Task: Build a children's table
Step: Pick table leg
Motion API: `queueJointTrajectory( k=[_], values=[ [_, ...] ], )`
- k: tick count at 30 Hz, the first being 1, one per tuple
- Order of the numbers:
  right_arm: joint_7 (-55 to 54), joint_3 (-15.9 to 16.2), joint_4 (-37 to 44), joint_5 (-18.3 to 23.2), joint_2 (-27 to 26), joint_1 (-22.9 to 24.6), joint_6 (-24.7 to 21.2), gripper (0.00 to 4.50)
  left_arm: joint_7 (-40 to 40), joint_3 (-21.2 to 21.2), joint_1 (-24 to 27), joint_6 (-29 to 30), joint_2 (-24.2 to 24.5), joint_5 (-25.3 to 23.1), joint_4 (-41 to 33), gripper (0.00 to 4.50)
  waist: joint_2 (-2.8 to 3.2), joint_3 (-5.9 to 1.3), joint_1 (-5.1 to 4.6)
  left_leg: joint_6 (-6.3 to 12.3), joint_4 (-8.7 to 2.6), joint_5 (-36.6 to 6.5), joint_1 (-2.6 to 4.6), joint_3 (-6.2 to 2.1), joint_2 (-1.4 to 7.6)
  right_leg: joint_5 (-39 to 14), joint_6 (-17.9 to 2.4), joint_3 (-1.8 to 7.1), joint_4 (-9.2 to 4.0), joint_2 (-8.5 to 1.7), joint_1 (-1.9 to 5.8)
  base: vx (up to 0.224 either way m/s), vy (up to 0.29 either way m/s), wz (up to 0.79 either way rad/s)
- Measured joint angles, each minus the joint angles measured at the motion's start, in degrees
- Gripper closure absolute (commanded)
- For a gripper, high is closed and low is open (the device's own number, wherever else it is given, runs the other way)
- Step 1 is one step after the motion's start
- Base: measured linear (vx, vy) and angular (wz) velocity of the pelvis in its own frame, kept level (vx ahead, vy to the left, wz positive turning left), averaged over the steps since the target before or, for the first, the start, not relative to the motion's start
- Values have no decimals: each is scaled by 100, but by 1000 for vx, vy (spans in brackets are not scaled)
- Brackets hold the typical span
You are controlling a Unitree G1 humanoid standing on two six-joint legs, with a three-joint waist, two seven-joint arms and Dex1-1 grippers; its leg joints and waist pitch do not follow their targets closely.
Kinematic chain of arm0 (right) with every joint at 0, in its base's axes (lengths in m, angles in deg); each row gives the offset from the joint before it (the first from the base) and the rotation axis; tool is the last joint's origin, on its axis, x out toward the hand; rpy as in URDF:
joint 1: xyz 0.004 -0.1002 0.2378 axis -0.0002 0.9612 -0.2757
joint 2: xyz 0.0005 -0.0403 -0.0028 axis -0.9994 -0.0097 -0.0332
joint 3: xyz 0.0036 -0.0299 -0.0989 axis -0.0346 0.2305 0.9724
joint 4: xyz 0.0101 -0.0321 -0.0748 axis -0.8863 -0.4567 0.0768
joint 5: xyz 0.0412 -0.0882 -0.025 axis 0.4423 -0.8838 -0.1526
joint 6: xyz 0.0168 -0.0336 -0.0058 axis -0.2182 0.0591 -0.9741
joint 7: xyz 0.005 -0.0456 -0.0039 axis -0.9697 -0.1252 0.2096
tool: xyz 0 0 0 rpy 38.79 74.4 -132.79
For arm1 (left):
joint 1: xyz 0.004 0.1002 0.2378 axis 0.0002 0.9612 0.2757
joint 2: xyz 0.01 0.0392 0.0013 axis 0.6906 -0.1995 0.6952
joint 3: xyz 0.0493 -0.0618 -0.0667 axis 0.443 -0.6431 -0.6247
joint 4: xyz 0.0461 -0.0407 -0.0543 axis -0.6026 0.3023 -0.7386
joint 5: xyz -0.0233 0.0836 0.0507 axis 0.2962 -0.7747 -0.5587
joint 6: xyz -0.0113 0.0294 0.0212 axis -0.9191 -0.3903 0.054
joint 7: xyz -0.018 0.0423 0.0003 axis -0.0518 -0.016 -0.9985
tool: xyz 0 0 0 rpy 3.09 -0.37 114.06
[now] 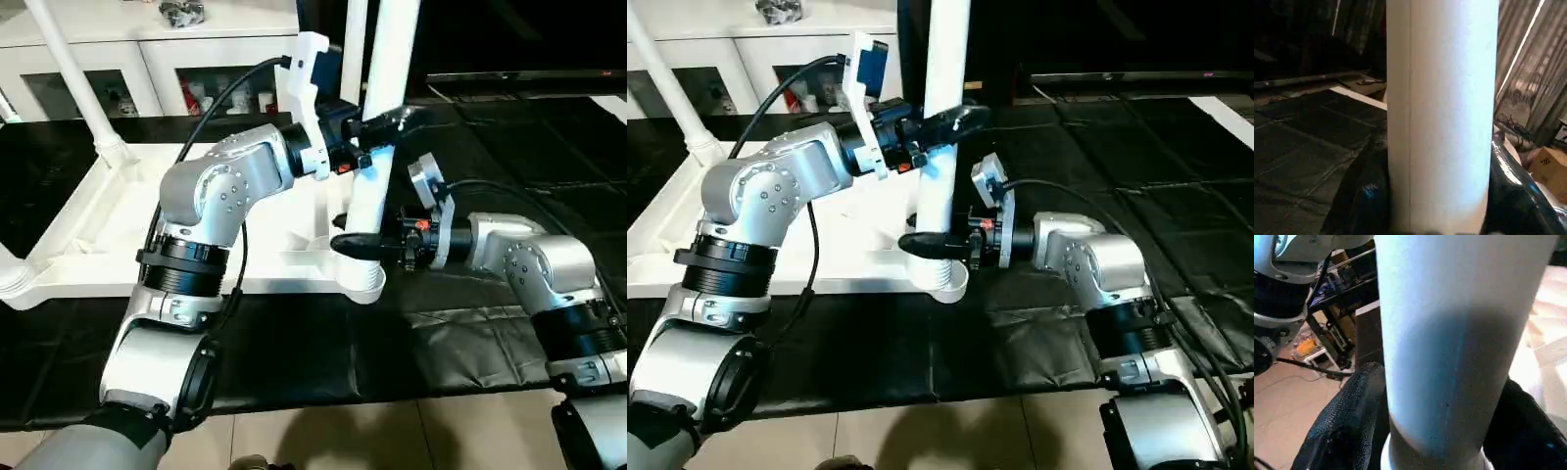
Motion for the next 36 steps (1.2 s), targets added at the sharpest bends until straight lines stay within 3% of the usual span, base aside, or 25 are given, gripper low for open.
queueJointTrajectory(
  k=[10,11,15,17,27,29,32,36],
  values=[
    [-13,-11,-125,43,-78,1,-97,158,61,49,0,0,-3,2,-7,270,0,0,-6,0,2,0,1,0,0,0,0,0,3,0,0,0,0,0],
    [-27,-10,-180,39,-98,2,-97,186,77,54,0,0,-2,2,-7,270,0,0,-4,0,3,0,0,0,0,0,0,0,4,0,-1,0,0,0],
    [-29,-10,-187,40,-105,1,-97,197,121,61,0,-3,20,-2,-6,270,0,0,0,0,3,0,0,0,1,0,0,0,4,0,-1,0,0,0],
    [-31,-10,-187,39,-104,1,-98,234,147,83,0,-7,38,-3,-8,271,0,0,0,0,3,0,1,0,1,0,0,0,4,0,0,0,0,0],
    [13,3,-132,-1,-120,2,-57,252,149,98,10,7,43,-3,-68,271,0,0,-1,0,5,0,1,0,1,0,0,0,6,0,0,0,0,0],
    [16,2,-108,-1,-129,2,-42,252,141,85,18,64,35,18,-143,201,0,0,-2,0,5,0,1,0,1,0,0,1,7,0,0,0,0,0],
    [24,-2,-69,30,-208,4,-42,252,147,-75,89,283,-28,303,-332,201,0,0,-9,0,5,0,0,0,2,0,0,1,11,0,-2,0,0,0],
    [6,-70,86,147,-264,4,-96,252,66,-564,104,520,-183,840,-436,160,0,0,-2,0,15,0,1,0,2,0,-1,2,16,0,0,0,0,0]
  ],
)
